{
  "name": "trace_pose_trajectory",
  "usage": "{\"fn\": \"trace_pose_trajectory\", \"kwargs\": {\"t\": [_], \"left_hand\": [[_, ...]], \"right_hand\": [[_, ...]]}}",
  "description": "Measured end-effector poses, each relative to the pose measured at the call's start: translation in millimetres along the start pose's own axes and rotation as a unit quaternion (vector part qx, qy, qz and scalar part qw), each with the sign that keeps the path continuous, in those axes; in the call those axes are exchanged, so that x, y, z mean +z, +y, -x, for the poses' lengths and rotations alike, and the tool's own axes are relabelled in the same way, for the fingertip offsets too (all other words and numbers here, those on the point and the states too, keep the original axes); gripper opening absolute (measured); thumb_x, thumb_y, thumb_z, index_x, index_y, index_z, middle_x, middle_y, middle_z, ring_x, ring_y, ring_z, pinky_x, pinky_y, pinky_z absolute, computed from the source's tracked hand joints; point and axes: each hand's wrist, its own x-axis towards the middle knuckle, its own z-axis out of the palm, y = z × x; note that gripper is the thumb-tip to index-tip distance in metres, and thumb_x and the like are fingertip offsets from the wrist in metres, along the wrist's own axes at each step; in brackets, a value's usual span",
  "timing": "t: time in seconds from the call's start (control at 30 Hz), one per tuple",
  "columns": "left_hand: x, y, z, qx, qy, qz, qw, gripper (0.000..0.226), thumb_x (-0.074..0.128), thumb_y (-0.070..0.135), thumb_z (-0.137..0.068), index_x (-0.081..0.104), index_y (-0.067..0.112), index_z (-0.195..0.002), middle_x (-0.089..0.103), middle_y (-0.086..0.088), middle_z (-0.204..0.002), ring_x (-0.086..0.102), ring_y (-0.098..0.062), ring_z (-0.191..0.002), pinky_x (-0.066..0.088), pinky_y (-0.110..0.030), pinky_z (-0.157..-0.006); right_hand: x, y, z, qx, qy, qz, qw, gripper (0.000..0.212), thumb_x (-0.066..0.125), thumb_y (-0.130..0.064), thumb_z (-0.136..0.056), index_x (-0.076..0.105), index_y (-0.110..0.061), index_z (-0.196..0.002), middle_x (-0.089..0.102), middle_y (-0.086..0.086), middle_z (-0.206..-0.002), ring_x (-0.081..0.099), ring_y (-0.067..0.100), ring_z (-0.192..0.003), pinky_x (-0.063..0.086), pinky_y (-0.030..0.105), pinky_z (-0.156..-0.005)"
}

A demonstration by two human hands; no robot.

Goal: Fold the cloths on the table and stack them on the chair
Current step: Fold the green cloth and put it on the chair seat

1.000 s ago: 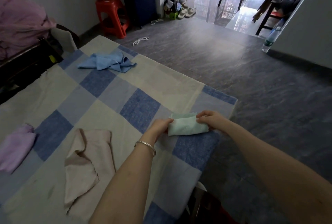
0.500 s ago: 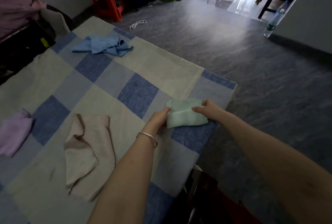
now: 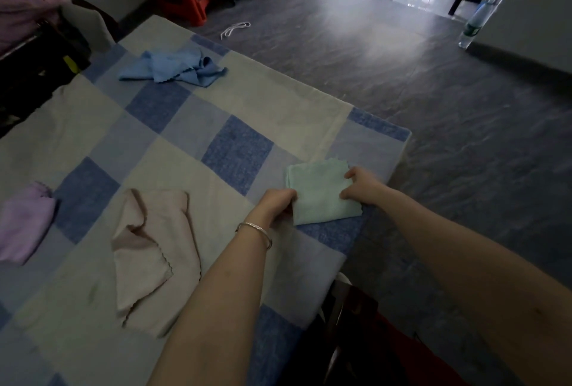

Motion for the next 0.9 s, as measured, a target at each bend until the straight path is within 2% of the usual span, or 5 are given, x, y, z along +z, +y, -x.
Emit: {"fn": "trace_pose_trajectory", "kwargs": {"t": [0.1,0.17,0.4,0.63,0.9], "left_hand": [[1,2,-8,0.004,0.031,0.009,0.999,0.033,0.060,0.038,-0.080,0.066,0.007,-0.091,0.065,-0.009,-0.079,0.061,-0.025,-0.070,0.045,-0.026,-0.062],[2,3,-15,0.020,0.053,0.008,0.998,0.033,0.062,0.044,-0.079,0.063,0.010,-0.078,0.065,-0.009,-0.082,0.062,-0.026,-0.076,0.047,-0.030,-0.070],[7,8,-33,0.074,0.138,-0.016,0.988,0.022,0.062,0.038,-0.083,0.060,0.016,-0.080,0.070,-0.011,-0.098,0.064,-0.029,-0.095,0.051,-0.034,-0.085],[6,4,-38,0.098,0.208,-0.003,0.973,0.022,0.050,0.025,-0.092,0.046,0.019,-0.071,0.066,-0.013,-0.101,0.060,-0.031,-0.096,0.043,-0.031,-0.077],[9,4,-42,0.105,0.221,-0.050,0.968,0.018,0.054,0.029,-0.091,0.060,0.012,-0.093,0.067,-0.007,-0.103,0.060,-0.025,-0.096,0.040,-0.028,-0.073]], "right_hand": [[2,0,-4,0.003,0.030,-0.023,0.999,0.054,0.063,-0.027,-0.086,0.041,-0.010,-0.132,0.047,0.012,-0.132,0.050,0.027,-0.115,0.040,0.029,-0.086],[4,-1,-7,0.000,0.050,-0.036,0.998,0.053,0.062,-0.030,-0.086,0.042,-0.012,-0.132,0.048,0.011,-0.132,0.051,0.026,-0.115,0.041,0.031,-0.089],[5,-6,-18,-0.008,0.070,-0.070,0.995,0.059,0.061,-0.026,-0.089,0.034,-0.007,-0.137,0.045,0.013,-0.138,0.050,0.027,-0.119,0.042,0.031,-0.092],[6,-10,-25,-0.013,0.139,-0.099,0.985,0.038,0.054,-0.009,-0.091,0.046,-0.009,-0.128,0.057,0.005,-0.093,0.050,0.016,-0.087,0.038,0.024,-0.074],[3,-12,-28,0.024,0.144,-0.063,0.987,0.033,0.051,-0.006,-0.087,0.051,-0.010,-0.119,0.061,0.013,-0.113,0.056,0.024,-0.095,0.040,0.025,-0.073]]}}
